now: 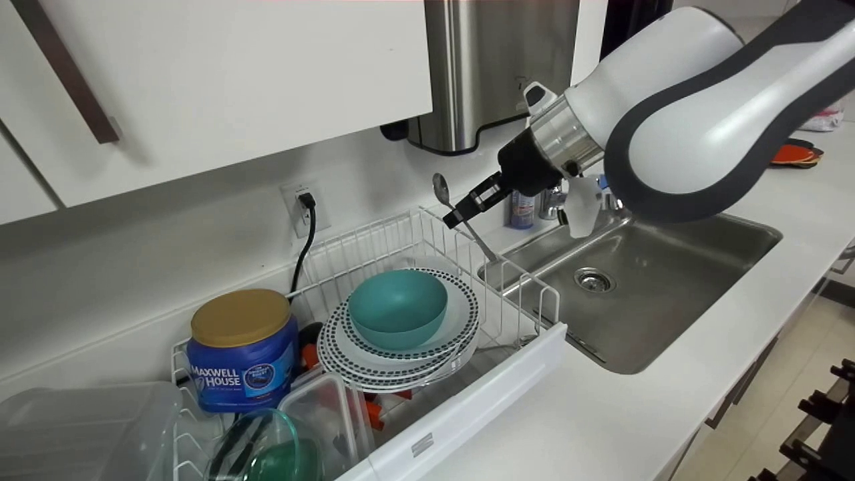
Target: Remove the silver spoon from the bowl and put it in the sink
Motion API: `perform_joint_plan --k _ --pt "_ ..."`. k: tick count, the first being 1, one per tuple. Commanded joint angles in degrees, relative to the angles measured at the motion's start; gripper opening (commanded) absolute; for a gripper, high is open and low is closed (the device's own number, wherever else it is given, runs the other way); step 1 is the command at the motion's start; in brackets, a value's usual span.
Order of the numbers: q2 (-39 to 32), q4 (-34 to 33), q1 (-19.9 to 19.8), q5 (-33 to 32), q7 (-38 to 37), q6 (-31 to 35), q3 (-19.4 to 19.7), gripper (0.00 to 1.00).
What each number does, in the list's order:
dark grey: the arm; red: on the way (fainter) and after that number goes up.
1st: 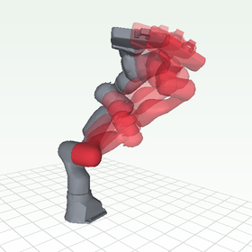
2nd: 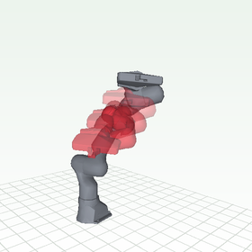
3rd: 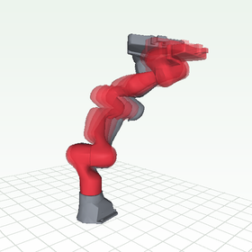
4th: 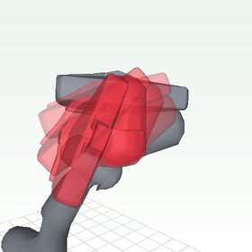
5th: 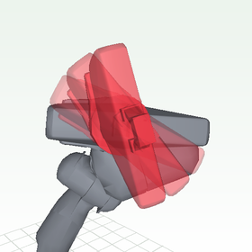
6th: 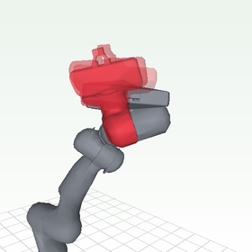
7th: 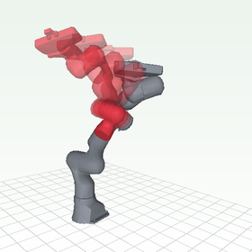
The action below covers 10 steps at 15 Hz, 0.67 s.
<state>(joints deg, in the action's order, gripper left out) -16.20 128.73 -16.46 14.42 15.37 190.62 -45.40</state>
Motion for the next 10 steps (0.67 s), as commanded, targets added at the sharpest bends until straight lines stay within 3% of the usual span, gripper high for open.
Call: perform_joint_plan --k 1,3,5,6,7,8,10 --pt "13.4 7.7 1.4 5.7 -3.4 -2.1 3.6 0.02" --pt "19.3 11.6 3.6 9.1 -3.7 -3.0 8.2 0.02" --pt "25.2 16.4 2.8 11.5 -3.4 -3.9 10.3 0.02" --pt "28.2 19.6 8.6 5.3 -9.5 -3.8 18.8 0.02" --pt "31.0 21.3 -2.2 10.9 -4.9 -4.4 8.7 0.02" --pt "29.7 22.0 -6.6 9.4 -5.5 -2.3 7.1 0.02" --pt "35.0 25.4 -15.3 10.6 -6.6 -3.4 0.6 0.02"
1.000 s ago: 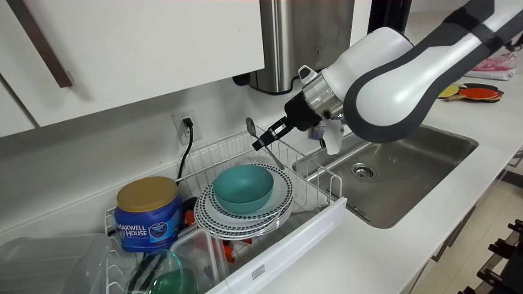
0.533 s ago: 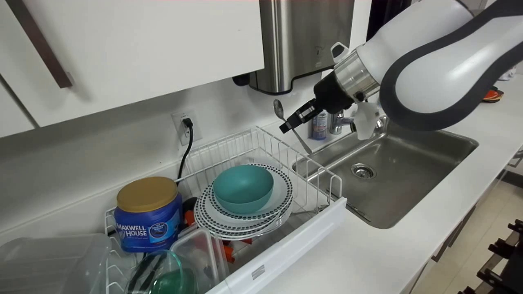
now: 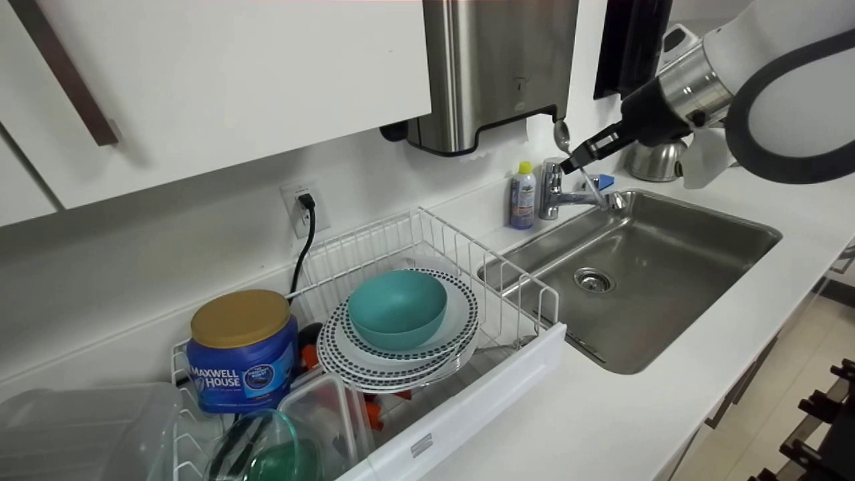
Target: Remove the silver spoon from the bowl and put it in the sink
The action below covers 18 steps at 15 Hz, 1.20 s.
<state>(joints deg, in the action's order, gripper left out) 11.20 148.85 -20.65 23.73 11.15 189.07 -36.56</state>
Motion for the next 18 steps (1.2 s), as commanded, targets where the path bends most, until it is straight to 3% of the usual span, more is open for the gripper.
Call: perform_joint_plan --k 1,2,4,7,9,13,18 --pt "10.9 6.7 -15.8 2.0 -3.5 -3.4 -12.2 0.02" --pt "3.4 3.2 -9.1 0.4 -0.6 -0.1 -6.1 0.08" --pt "6.5 5.3 -14.5 0.5 -1.7 -0.9 -10.3 0.08" --pt "8.5 6.2 -15.1 0.6 -2.6 -1.5 -11.3 0.08" --pt "8.7 5.6 -16.9 0.8 -3.4 -1.8 -12.2 0.02" --pt "10.0 1.5 -29.3 0.5 -6.3 -6.9 -15.8 0.02" --pt "12.4 -4.4 -51.0 -6.6 -14.6 -19.0 -25.8 0.02"
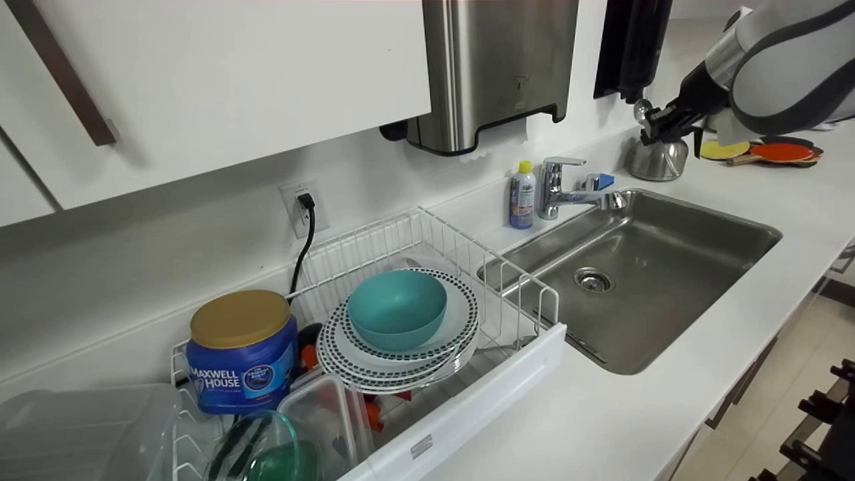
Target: Remove the silver spoon from the bowl and put it in the sink
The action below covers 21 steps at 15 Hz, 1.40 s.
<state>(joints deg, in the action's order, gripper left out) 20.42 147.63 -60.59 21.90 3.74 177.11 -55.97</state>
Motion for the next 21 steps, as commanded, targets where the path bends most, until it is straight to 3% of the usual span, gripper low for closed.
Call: perform_joint_plan --k 1,4,9,10,12,15,16,18,21 --pt "2.8 -5.0 -15.7 -6.6 -9.7 -9.1 -9.5 0.02" --pt "3.9 -8.8 -29.2 -10.3 -18.2 -12.1 -19.8 0.02" --pt "9.0 -12.5 -45.8 -10.1 -27.1 -13.6 -34.5 0.02" --pt "4.3 -10.2 -40.4 -11.9 -24.8 -11.1 -29.4 0.08" --pt "6.6 -10.7 -44.1 -11.1 -26.0 -11.4 -33.1 0.08" --pt "7.9 -10.8 -44.4 -11.1 -26.6 -11.6 -33.5 0.08" --pt "8.0 -10.9 -44.4 -11.1 -26.6 -11.6 -33.5 0.02" --pt "8.6 -14.8 -49.1 -10.8 -28.5 -16.6 -36.3 0.02" --pt "8.4 -21.5 -59.8 -10.4 -29.3 -24.2 -43.9 0.02"
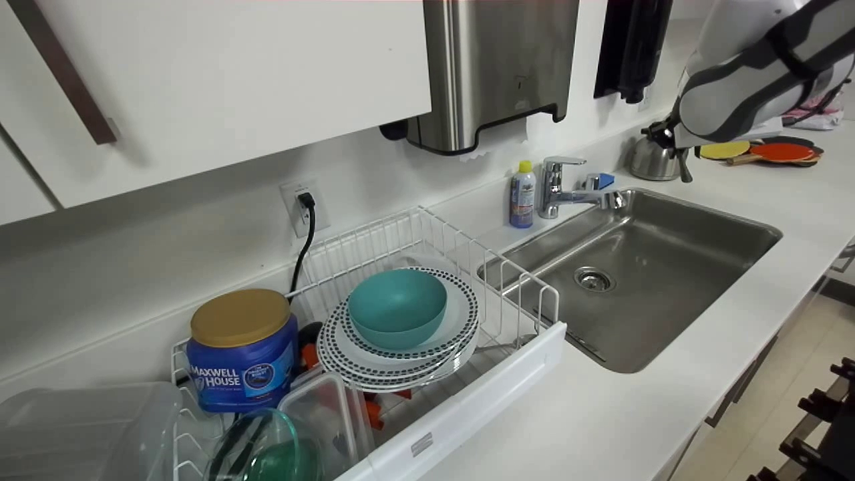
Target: Remove the silver spoon from the bowl and put it in the sink
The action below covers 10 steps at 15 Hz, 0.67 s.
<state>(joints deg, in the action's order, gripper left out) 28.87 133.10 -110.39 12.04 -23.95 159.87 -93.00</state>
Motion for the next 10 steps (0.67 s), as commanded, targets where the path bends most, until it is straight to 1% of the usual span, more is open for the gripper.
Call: perform_joint_plan --k 1,4,6,9,10 --pt "-0.3 -9.5 -14.6 0.6 -0.4 -9.3 -10.6 0.02" --pt "2.8 -16.4 -27.5 5.3 0.6 -13.7 -21.1 0.02" --pt "6.9 -21.0 -34.5 12.2 3.4 -15.8 -26.6 0.02" --pt "12.9 -27.5 -42.4 19.1 5.3 -17.9 -32.0 0.02" --pt "14.6 -28.9 -43.4 20.3 4.6 -18.3 -32.5 0.02"
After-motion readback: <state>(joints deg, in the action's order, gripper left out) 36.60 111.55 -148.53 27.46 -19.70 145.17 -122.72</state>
